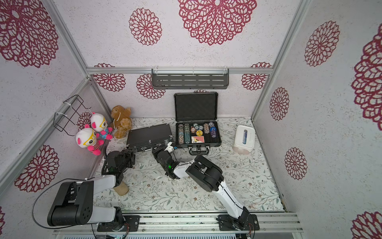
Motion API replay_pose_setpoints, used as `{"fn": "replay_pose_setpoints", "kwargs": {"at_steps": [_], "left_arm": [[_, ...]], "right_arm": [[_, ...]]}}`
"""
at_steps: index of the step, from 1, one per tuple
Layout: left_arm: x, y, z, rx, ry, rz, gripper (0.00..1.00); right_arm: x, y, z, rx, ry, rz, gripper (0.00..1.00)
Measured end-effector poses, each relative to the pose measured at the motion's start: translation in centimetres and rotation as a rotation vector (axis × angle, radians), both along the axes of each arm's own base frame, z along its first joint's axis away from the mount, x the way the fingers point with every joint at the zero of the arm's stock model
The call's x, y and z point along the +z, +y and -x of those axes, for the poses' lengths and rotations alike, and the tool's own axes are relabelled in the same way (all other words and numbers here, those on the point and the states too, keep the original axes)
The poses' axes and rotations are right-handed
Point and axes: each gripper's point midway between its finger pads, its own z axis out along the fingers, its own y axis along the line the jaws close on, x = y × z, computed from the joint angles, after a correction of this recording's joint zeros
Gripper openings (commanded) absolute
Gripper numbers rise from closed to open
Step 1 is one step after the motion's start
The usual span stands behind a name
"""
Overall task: Open the poker set cases
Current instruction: Open the fastener on the poker set case.
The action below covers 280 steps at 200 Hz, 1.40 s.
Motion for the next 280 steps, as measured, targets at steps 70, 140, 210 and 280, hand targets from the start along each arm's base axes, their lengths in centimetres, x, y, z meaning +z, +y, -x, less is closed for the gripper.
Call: {"fn": "replay_pose_setpoints", "kwargs": {"at_steps": [70,140,210,280], "left_arm": [[0.4,0.2,-0.6,0.033,-0.033,-0.021,0.51],[0.4,-0.5,-1.1,0.057,-0.072,-0.018,0.54],[0.2,-1.2,-1.4,0.059,-0.099,0.033,0.46],[1.5,-1.0,-1.0,0.064,-0.082,0.021,0.42]], "right_arm": [[0.0,0.0,0.0,0.0,0.0,-0.001,0.0],[0.1,0.0,-0.1,0.001,-0.003,-0.005,0.0],[0.0,-0.1,-0.2,-0.001,0.001,-0.002,0.0],[1.1,0.0,0.0,0.005,-0.024,-0.027,0.0]]}}
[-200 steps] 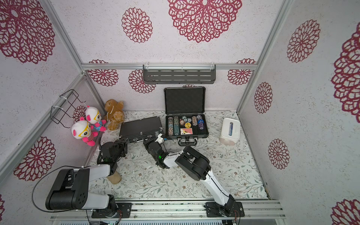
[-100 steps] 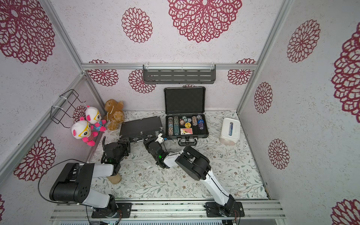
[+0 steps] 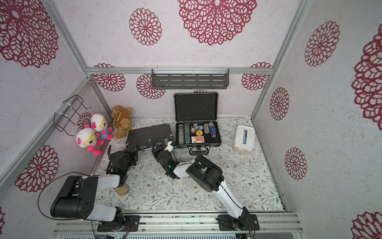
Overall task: Open the poker set cases
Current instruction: Open the fastener on the poker set case.
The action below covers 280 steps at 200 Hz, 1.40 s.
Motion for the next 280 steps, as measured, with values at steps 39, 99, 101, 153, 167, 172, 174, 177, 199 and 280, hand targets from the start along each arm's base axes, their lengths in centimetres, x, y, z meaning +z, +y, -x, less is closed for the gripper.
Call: {"fn": "replay_pose_setpoints", "kwargs": {"at_steps": [39,99,101,153,167,172,174,177,199,280], "left_arm": [[2.6,0.2,0.8,-0.022,0.045,-0.082,0.42],[4.5,0.2,1.0,-0.052,0.086,-0.157,0.46],[4.5,0.2,1.0,-0.052,0.086,-0.157,0.47],[5.9,0.1,0.9,-0.064,0.071,-0.181,0.69],[7.1,0.2,1.0,-0.065,0.054,-0.198,0.71],[7.6,0.2,1.1,-0.065,0.046,-0.209,0.71],[7.8,0.3,1.1,-0.064,0.043,-0.211,0.72],[8.2,0.3,1.1,-0.064,0.037,-0.221,0.72],[10.3,0.9,1.4,-0.064,0.016,-0.277,0.74],[5.8,4.2,3.9,-0.141,0.22,-0.354,0.75]], "right_arm": [[1.7,0.2,0.3,0.016,-0.035,-0.015,0.0],[1.8,0.2,0.2,0.016,-0.043,-0.011,0.0],[1.8,0.2,0.2,0.016,-0.043,-0.011,0.0],[1.6,0.2,0.3,0.015,-0.037,-0.009,0.0],[1.3,0.1,0.3,0.015,-0.028,-0.002,0.0],[1.1,0.1,0.3,0.016,-0.023,0.001,0.0],[1.0,0.1,0.3,0.016,-0.021,0.003,0.0],[0.8,0.0,0.4,0.016,-0.017,0.008,0.0],[-1.2,-0.4,0.6,0.014,0.028,0.048,0.0],[-5.6,-0.9,1.7,-0.002,0.116,0.187,0.0]]}}
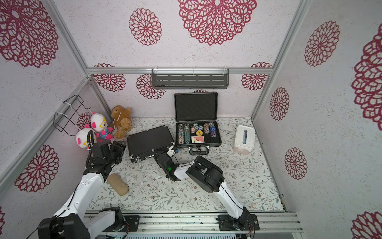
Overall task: Open the poker set cases
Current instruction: Open the fastener on the poker set case, then place the poker set case at the center of the board.
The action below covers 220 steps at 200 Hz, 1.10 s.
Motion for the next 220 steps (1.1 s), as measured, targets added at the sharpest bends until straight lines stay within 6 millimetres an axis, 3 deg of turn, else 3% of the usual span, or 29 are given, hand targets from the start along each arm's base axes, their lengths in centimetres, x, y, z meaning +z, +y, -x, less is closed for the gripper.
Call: {"fn": "replay_pose_setpoints", "kwargs": {"at_steps": [41,93,118,145,188,220], "left_arm": [[-2.6,0.5,1.4,0.001,0.069,0.009,0.76],[-2.8,0.8,1.6,-0.004,0.076,0.019,0.76],[-3.0,0.6,1.6,-0.017,0.079,0.023,0.76],[-3.0,0.0,1.5,-0.039,0.077,0.034,0.76],[-3.2,-2.3,1.0,-0.106,0.084,0.025,0.76],[-3.1,-3.6,0.2,-0.141,0.092,0.017,0.76]], "right_arm": [[-0.8,0.2,1.1,-0.032,0.02,0.02,0.0],[-1.3,1.7,2.4,-0.065,0.023,0.0,0.0],[-1.4,1.9,2.5,-0.063,0.024,0.008,0.24],[-1.9,1.6,3.4,-0.002,-0.023,0.14,0.37],[-2.5,-1.1,5.6,0.051,-0.037,0.235,0.4],[-3.4,-5.2,6.4,0.063,-0.04,0.333,0.41]]}}
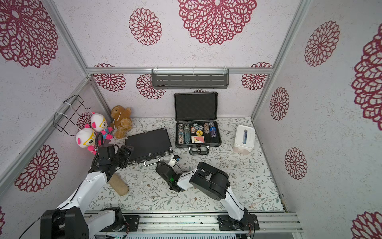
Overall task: Open the poker set cases
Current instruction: Place the poker set case at the center of the board.
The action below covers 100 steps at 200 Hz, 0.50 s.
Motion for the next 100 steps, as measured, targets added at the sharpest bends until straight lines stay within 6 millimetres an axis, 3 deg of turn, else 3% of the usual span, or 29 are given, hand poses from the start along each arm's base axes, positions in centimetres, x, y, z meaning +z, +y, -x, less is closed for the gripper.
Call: {"fn": "replay_pose_setpoints", "kwargs": {"at_steps": [16,36,80,100], "left_arm": [[0.0,0.0,-0.2,-0.001,0.003,-0.006,0.77],[-0.1,0.2,-0.1,0.004,0.012,-0.025,0.78],[0.6,1.2,-0.4,0.029,0.018,-0.075,0.79],[0.3,1.8,-0.4,0.044,0.042,-0.092,0.82]], "right_arm": [[0.4,-2.0,-0.1,0.009,-0.027,0.062,0.43],[2.4,-3.4,-1.6,0.064,-0.076,0.136,0.5],[10.3,-2.8,-11.2,0.25,-0.202,0.284,0.62],[12.4,-2.6,-13.9,0.319,-0.238,0.343,0.63]]}}
